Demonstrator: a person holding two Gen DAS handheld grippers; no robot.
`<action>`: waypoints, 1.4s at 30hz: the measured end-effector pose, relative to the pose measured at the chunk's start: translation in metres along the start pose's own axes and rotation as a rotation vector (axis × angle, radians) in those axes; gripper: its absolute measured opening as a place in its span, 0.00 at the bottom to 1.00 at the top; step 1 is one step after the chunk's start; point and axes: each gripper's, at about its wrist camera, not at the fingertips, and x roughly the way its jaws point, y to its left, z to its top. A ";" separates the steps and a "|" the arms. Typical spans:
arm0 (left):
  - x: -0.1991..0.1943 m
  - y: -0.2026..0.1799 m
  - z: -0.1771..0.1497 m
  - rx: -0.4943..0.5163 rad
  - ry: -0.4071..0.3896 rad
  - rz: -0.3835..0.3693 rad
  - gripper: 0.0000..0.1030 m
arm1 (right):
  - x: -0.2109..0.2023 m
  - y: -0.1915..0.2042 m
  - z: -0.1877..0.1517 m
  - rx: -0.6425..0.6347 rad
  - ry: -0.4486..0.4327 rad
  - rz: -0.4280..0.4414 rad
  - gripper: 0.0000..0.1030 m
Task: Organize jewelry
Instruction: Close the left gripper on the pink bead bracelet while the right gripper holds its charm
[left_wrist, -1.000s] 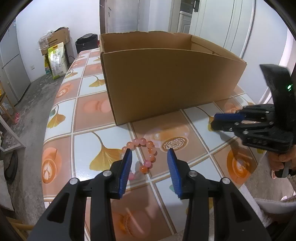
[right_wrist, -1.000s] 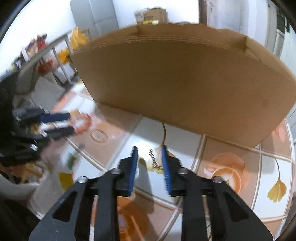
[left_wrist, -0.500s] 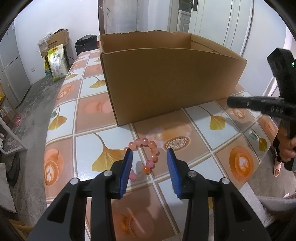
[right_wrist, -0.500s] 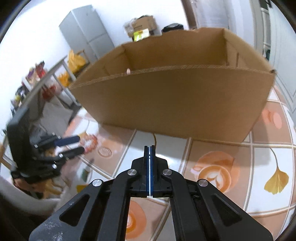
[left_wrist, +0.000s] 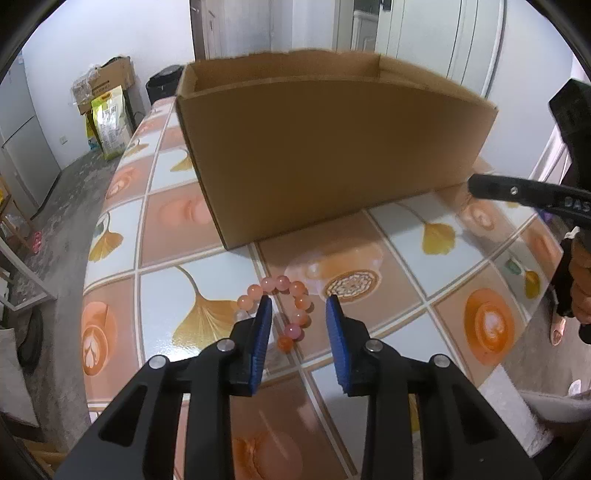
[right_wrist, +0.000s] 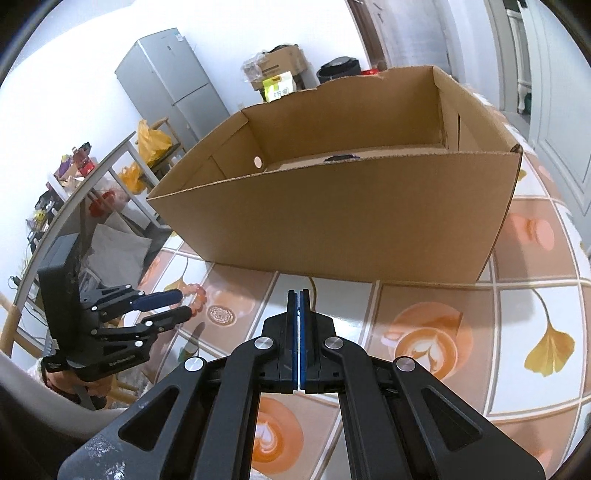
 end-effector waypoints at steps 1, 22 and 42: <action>0.003 -0.001 0.001 0.000 0.019 0.010 0.27 | -0.001 -0.001 0.000 0.000 0.000 0.001 0.00; 0.015 -0.004 0.018 -0.081 0.117 0.040 0.09 | 0.013 0.013 0.004 -0.021 0.010 0.018 0.00; 0.010 -0.004 0.016 -0.098 0.076 -0.016 0.09 | 0.013 0.017 0.009 -0.027 0.003 0.014 0.00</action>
